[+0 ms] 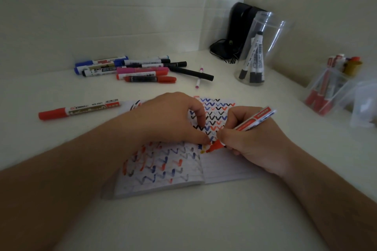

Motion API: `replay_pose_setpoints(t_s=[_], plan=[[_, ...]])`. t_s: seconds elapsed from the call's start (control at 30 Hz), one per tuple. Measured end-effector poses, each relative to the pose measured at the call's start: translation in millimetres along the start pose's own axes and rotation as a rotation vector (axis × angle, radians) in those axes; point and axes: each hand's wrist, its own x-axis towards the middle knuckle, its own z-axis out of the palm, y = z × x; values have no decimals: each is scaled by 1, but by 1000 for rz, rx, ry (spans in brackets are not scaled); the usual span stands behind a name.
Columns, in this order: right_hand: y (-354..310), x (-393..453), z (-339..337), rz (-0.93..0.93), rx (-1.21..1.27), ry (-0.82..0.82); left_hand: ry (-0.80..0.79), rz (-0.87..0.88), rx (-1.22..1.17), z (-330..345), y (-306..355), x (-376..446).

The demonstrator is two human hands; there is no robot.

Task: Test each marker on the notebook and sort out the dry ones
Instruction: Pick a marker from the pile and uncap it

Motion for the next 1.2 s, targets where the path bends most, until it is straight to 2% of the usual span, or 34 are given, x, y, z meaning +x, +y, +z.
replay_pose_setpoints(t_s=[0.5,0.57,0.67,0.77,0.87,1.0,1.2], plan=[[3,1,-1,-4,26,-32,16,3,-26,1,0,-3],[3,4,-3,24,209,-28,34,25,-90,2,-2,-4],[5,10,-13,64,609,-43,103,76,-300,2,-10,-3],[7,13,-23,102,791,-80,160,145,-418,0,-15,-4],[8,13,-28,69,882,-125,165,188,-490,-2,-14,-5],[7,13,-27,60,937,-134,183,219,-414,-3,-12,-5],[10,14,-23,97,822,-92,176,227,-305,1,-11,-4]])
